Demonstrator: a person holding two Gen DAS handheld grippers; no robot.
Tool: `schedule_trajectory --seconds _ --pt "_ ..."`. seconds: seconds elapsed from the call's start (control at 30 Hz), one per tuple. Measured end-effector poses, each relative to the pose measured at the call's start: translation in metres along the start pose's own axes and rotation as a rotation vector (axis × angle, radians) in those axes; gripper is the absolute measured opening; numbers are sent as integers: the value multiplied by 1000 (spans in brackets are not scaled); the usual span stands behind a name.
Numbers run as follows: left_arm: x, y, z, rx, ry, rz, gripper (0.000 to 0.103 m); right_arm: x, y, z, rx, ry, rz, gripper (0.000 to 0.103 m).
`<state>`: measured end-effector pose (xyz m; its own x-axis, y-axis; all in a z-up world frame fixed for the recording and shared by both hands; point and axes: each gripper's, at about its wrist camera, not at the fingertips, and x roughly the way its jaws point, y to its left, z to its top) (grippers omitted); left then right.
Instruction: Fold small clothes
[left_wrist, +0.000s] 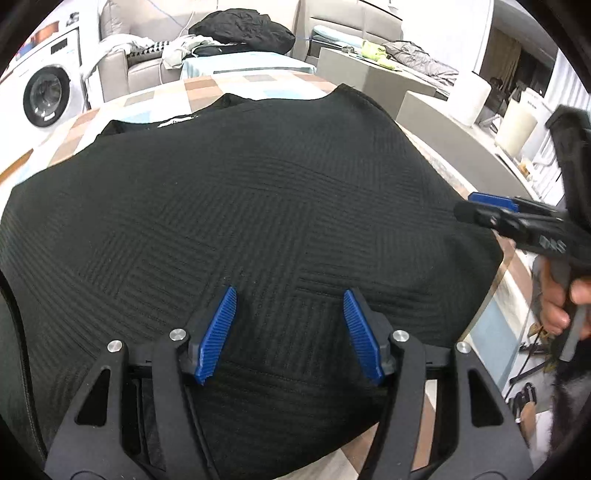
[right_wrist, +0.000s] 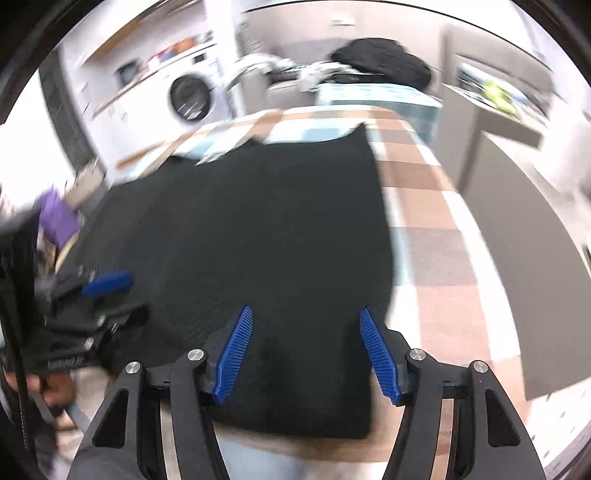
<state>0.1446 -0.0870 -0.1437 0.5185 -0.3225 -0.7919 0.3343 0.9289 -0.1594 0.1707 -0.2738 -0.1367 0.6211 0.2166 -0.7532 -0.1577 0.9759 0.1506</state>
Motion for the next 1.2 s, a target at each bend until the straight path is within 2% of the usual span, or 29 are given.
schedule_trajectory --seconds 0.1,0.23,0.27,0.3,0.4,0.53,0.73,0.87,0.93,0.97,1.0,1.07,1.13,1.17,1.2 --pt "0 -1 0 1 7 13 58 15 -26 10 97 9 -7 62" --pt "-1 4 0 -22 1 4 58 33 -39 19 170 24 54 59" --pt "-1 6 1 -35 -1 3 58 35 -37 22 159 11 67 51" --pt "-1 10 3 -57 -1 12 58 38 -33 25 142 19 82 36" --pt "-2 21 10 -101 0 26 58 46 -21 31 106 30 113 16" --pt "-8 38 15 -124 -12 77 58 39 -29 34 95 9 120 9" --pt "-24 78 18 -201 -34 169 58 36 -41 32 113 18 107 7" --pt "-44 106 9 -253 -63 215 58 30 -46 29 121 20 70 7" --pt "-55 121 -1 -285 -71 235 58 27 -45 27 126 27 52 11" --pt "-59 126 -6 -296 -72 246 58 24 -42 27 124 22 44 16" --pt "-66 133 -14 -309 -72 259 58 19 -39 26 126 5 30 27" --pt "-79 148 -32 -351 -71 284 58 6 -37 24 123 -39 13 42" --pt "-91 160 -51 -393 -75 293 58 -11 -30 23 120 -87 -2 44" --pt "-99 166 -62 -418 -77 297 58 -18 -27 23 113 -99 -1 47" --pt "-109 173 -76 -456 -89 288 59 -26 -22 22 107 -119 6 56"
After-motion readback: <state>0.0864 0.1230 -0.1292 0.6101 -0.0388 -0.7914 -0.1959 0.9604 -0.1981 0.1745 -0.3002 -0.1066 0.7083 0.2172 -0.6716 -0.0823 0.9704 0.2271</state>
